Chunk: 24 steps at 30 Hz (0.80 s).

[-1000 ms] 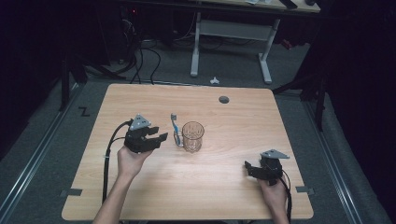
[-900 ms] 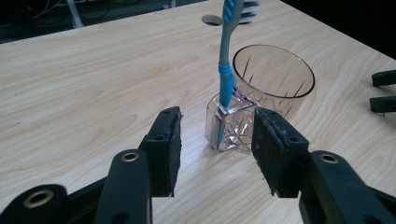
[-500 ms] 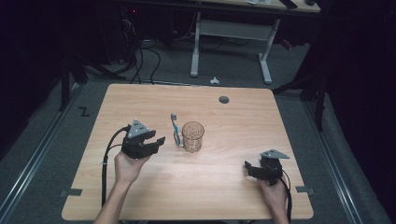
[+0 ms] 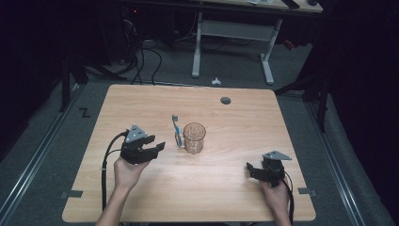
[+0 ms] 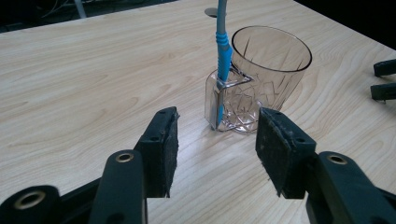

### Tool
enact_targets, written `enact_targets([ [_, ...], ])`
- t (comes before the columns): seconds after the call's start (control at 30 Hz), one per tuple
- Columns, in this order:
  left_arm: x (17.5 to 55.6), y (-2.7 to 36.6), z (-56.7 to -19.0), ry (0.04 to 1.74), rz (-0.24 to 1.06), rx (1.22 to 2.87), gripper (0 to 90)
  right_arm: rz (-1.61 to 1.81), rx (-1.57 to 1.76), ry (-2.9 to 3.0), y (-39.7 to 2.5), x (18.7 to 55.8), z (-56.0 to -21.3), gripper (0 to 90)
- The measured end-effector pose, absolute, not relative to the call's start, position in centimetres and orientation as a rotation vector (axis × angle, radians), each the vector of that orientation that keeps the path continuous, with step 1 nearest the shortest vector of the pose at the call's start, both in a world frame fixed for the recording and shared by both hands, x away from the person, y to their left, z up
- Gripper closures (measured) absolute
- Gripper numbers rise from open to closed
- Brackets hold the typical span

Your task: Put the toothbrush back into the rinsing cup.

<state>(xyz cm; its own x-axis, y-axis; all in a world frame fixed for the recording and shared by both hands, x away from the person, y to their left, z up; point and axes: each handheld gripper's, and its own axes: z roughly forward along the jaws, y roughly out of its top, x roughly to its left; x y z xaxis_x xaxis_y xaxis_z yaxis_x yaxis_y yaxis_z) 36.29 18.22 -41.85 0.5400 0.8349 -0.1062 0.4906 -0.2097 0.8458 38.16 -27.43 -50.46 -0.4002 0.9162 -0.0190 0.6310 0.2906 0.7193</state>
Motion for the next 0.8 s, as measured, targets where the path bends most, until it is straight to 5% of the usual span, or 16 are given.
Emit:
enact_targets([
  [0.8,35.0,19.2,-43.2,1.127,0.473,1.876,47.8,0.89,1.384,2.135,-27.4,38.2,-50.5,22.2],
])
